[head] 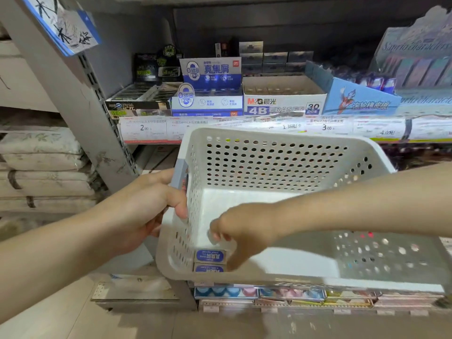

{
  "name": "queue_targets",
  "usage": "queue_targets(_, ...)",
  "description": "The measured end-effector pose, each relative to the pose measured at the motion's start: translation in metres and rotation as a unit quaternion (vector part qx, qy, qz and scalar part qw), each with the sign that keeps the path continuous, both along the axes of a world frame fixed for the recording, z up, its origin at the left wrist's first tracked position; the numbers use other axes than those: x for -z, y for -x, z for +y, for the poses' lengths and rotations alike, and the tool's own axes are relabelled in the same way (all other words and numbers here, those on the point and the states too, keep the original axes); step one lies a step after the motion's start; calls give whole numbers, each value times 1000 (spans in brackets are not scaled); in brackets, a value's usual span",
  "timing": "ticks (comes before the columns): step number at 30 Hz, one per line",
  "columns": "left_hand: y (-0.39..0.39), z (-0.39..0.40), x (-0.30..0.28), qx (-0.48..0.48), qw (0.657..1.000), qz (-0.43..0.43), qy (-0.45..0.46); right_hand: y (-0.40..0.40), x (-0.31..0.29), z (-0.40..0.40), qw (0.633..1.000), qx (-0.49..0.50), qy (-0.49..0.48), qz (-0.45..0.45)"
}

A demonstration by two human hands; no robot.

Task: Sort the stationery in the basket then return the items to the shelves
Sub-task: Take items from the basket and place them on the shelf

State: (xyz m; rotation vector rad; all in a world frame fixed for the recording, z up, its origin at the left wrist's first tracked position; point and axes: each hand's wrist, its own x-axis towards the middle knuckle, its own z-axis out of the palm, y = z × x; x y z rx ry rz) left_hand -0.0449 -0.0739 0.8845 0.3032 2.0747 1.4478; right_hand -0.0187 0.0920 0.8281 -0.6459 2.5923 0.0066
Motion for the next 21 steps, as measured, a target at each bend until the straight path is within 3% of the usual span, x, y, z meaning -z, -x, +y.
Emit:
queue_targets(5,0,-7,0,-17,1000,1,22,8,33,-20,999,-9,-7,51)
queue_targets(16,0,-16,1,-24,1000,-12,-3,8,37,-34,994,-33,-20,106)
queue_targets(21,5,-19,2,-19,999,-16,-27,11,37,-32,995,-30,-10,90)
